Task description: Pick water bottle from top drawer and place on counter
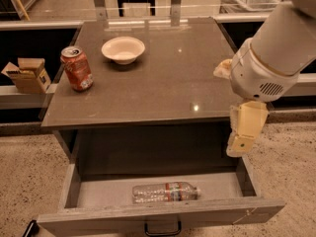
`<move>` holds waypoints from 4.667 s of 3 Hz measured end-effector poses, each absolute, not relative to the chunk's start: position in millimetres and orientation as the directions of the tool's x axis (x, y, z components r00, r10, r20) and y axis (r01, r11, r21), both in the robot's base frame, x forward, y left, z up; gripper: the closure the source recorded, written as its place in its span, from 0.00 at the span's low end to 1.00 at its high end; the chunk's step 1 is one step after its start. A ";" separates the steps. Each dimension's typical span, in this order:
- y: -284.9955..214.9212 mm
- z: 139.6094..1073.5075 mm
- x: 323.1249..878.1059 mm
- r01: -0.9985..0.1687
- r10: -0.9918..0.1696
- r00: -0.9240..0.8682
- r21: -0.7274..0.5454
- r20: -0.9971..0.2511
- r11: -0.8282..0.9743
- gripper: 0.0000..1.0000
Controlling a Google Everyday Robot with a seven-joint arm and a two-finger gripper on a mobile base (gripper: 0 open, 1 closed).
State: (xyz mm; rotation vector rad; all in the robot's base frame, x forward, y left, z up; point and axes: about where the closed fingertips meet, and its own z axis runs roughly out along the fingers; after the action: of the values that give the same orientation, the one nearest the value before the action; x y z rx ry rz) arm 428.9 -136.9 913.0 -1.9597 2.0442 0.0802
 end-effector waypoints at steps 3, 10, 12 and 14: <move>-106.8 848.0 420.2 -0.998 -0.979 0.056 -0.015 -0.195 -0.054 0.00; -22.3 691.8 408.0 -0.978 -0.958 0.209 -0.014 -0.199 -0.210 0.39; -21.5 668.3 408.5 -0.963 -0.938 0.261 0.012 -0.226 -0.271 0.39; -19.6 637.6 403.0 -0.944 -0.921 0.297 0.066 -0.252 -0.322 0.40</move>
Offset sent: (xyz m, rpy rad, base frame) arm -0.0059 0.0274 -0.0567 -0.0591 0.2026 0.1406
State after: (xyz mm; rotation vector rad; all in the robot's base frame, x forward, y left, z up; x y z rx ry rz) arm 403.0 -19.6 637.6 -2.4521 1.7698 0.3737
